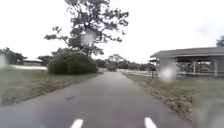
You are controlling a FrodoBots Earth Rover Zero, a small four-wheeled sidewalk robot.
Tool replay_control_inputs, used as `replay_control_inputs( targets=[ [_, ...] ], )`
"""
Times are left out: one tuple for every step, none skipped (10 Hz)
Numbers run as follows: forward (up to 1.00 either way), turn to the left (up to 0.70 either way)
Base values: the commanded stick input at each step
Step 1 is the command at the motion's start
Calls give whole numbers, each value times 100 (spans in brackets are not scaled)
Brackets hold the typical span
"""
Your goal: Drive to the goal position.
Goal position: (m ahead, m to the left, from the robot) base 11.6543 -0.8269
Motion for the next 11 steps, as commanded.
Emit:
replay_control_inputs(
  targets=[
    [85, 0],
    [85, 0],
    [85, 0],
    [85, 0],
    [85, 0],
    [85, 0],
    [85, 0],
    [85, 0],
    [85, 0],
    [85, 0],
    [85, 0]
  ],
)
